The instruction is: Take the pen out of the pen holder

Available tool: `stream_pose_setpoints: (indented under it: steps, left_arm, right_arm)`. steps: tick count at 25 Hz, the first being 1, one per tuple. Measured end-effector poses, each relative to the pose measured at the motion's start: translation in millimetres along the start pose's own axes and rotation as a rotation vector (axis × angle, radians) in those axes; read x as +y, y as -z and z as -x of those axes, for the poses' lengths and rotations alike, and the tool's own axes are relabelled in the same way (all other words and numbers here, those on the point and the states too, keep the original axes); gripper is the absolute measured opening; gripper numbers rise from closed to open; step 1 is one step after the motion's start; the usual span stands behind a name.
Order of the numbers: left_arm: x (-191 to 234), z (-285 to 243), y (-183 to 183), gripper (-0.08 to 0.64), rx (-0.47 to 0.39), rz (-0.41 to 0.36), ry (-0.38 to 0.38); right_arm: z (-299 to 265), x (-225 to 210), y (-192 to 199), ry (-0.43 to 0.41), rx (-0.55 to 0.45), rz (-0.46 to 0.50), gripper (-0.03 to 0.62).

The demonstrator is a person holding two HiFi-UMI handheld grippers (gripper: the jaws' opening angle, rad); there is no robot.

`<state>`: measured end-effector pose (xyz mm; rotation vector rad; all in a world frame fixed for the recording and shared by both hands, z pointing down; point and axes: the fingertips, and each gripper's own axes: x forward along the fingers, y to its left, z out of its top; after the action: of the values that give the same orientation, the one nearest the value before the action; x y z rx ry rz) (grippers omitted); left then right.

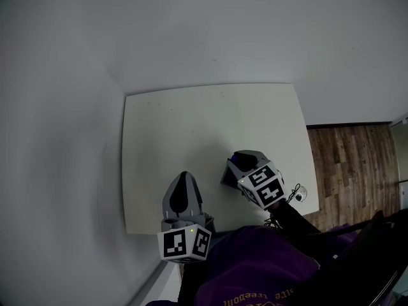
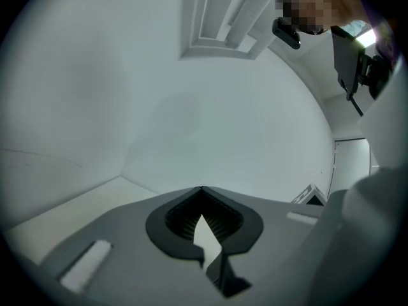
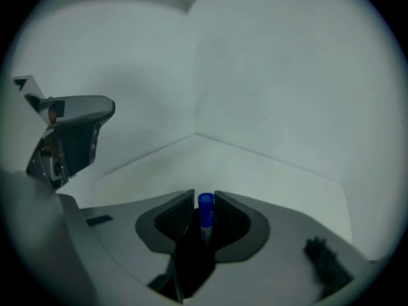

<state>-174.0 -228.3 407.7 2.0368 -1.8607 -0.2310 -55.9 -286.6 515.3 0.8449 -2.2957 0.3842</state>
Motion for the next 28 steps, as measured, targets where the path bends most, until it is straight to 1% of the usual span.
stream_pose_setpoints:
  steps: [11,14,28]
  left_arm:
    - [2.9,-2.2,0.0,0.005,-0.001,-0.006,0.000]
    - [1.4,-1.8,0.1,0.005,-0.001,-0.006,0.001]
    - [-5.6,0.8,-1.5,0.005,-0.005,-0.011,0.017]
  right_arm:
    - [-4.2,0.1,1.3,0.002,0.021,0.016,0.099]
    - [-2.2,-1.4,2.5,0.008,0.023,0.020,0.083]
    - [8.5,-1.9,0.5,0.000,-0.004,0.001,0.077]
